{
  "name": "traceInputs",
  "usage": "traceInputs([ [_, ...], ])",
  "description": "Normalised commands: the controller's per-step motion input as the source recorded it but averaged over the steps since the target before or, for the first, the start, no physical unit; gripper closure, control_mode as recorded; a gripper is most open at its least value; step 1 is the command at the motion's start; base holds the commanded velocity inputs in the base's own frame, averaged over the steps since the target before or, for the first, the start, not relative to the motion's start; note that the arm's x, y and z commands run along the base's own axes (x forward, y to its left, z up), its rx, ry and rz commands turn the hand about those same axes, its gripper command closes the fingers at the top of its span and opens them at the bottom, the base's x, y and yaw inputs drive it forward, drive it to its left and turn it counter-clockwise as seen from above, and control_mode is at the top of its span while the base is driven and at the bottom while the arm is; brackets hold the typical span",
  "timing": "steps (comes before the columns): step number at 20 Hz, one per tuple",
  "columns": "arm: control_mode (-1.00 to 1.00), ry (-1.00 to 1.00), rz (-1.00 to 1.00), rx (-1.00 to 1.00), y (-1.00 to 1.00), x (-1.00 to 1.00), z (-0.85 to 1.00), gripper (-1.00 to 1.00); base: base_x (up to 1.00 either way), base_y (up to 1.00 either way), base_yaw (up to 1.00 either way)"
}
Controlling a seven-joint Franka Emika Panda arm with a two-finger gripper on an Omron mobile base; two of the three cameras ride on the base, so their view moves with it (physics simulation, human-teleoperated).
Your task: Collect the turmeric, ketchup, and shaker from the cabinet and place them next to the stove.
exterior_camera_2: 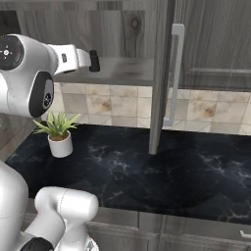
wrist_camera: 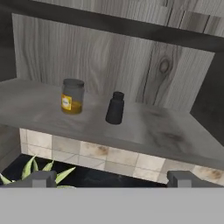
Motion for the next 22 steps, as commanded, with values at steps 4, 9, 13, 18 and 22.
traceInputs([
  [4,-1.00,-0.05,0.00,0.00,0.00,0.00,0.00,-1.00,0.00,0.00,0.00],
  [9,-1.00,-0.07,0.00,0.00,0.00,0.20,0.00,-1.00,0.00,0.00,0.00],
  [13,-1.00,-0.06,0.00,0.00,0.00,0.40,0.00,-1.00,0.00,0.00,0.00],
  [18,-1.00,-0.12,0.00,0.00,0.01,0.46,-0.16,-1.00,0.00,0.00,0.00],
  [22,-1.00,-0.25,0.02,0.06,-0.03,0.10,-0.21,-1.00,0.00,0.00,0.00],
])
